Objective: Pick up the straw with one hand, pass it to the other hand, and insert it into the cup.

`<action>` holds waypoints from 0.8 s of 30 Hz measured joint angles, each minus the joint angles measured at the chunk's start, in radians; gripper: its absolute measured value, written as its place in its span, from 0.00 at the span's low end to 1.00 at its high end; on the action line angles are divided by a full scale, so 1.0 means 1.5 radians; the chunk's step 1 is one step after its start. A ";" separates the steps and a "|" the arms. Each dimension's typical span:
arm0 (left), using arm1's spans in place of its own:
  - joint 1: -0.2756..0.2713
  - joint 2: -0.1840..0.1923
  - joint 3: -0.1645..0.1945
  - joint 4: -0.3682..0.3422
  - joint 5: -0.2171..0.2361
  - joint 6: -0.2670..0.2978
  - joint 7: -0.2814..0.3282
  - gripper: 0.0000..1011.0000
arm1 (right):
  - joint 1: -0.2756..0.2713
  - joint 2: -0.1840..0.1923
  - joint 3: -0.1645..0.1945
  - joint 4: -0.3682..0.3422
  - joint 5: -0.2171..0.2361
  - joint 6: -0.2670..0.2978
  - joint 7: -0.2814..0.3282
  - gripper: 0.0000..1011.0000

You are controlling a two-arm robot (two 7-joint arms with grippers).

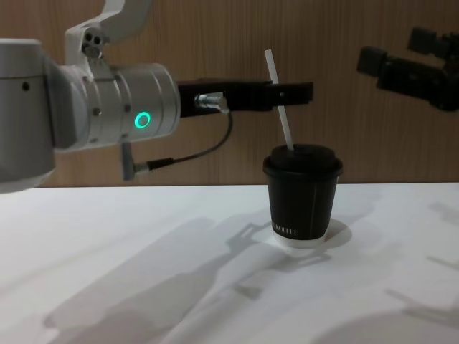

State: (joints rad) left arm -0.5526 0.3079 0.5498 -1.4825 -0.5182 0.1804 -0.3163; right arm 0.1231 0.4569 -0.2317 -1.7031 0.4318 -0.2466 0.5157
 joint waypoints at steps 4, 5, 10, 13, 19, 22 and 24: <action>0.012 0.008 -0.004 -0.013 0.000 0.001 -0.003 0.99 | -0.003 -0.006 0.002 -0.007 0.027 0.032 -0.011 0.99; 0.014 0.009 -0.004 -0.015 0.000 0.001 -0.003 0.99 | -0.004 -0.008 0.003 -0.009 0.032 0.038 -0.013 0.99; 0.028 0.017 -0.010 -0.031 -0.001 0.002 -0.005 0.99 | -0.010 -0.018 0.007 -0.018 0.070 0.083 -0.032 0.99; 0.039 0.020 -0.014 -0.043 -0.004 0.001 -0.008 0.99 | -0.014 -0.023 0.007 -0.022 0.086 0.103 -0.041 0.99; 0.054 0.022 -0.023 -0.060 -0.011 -0.006 -0.015 0.99 | -0.026 -0.035 0.008 -0.036 0.123 0.143 -0.065 0.99; 0.063 0.023 -0.028 -0.069 -0.015 -0.012 -0.019 0.99 | -0.029 -0.038 0.009 -0.039 0.131 0.152 -0.070 0.99; 0.066 0.024 -0.030 -0.073 -0.017 -0.014 -0.021 0.99 | -0.032 -0.040 0.009 -0.042 0.138 0.159 -0.074 0.99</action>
State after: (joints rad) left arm -0.4540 0.3435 0.5047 -1.5918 -0.5442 0.1598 -0.3481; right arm 0.0756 0.3966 -0.2186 -1.7656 0.6384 -0.0079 0.4046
